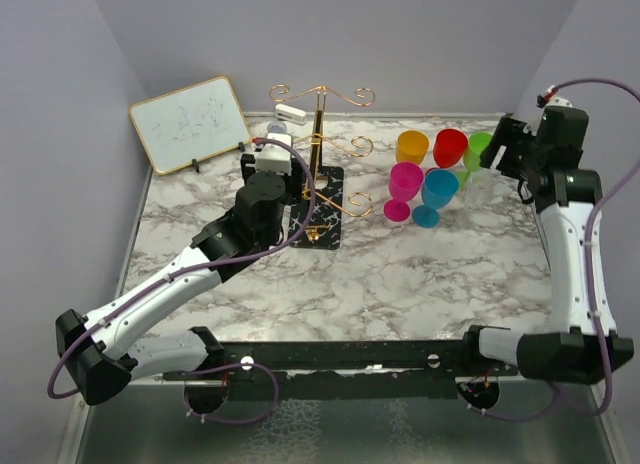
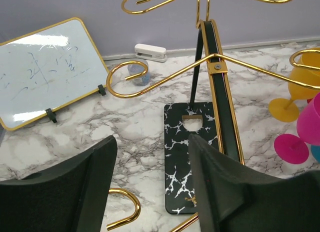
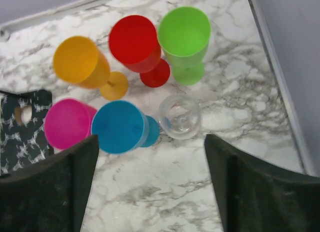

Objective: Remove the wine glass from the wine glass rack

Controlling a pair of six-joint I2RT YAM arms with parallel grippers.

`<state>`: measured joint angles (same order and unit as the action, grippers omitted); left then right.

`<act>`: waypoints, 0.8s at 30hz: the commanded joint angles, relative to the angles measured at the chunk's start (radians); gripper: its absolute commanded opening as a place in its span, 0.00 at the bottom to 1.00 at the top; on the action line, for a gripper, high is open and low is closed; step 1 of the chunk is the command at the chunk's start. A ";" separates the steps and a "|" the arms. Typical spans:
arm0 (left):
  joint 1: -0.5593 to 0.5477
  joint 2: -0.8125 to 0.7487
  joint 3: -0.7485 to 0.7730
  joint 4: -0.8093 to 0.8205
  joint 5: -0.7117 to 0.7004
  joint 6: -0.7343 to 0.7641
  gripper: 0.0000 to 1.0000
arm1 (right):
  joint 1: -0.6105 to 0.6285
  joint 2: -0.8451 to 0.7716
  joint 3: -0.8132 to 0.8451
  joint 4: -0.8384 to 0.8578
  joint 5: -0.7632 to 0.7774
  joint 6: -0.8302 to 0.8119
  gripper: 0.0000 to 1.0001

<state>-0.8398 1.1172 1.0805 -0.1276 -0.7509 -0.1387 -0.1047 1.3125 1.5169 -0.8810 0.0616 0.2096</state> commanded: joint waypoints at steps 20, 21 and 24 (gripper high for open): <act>-0.003 -0.120 -0.057 0.050 -0.022 -0.082 0.99 | -0.002 -0.433 -0.522 0.672 -0.603 0.208 0.99; -0.002 -0.133 -0.064 0.047 -0.017 -0.083 0.99 | -0.001 -0.445 -0.541 0.704 -0.630 0.209 0.99; -0.003 -0.169 -0.090 0.048 -0.011 -0.064 0.99 | -0.003 -0.456 -0.580 0.749 -0.682 0.219 0.99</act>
<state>-0.8398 1.0012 1.0176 -0.0887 -0.7567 -0.2062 -0.1047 0.8898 0.9844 -0.2478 -0.5156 0.4042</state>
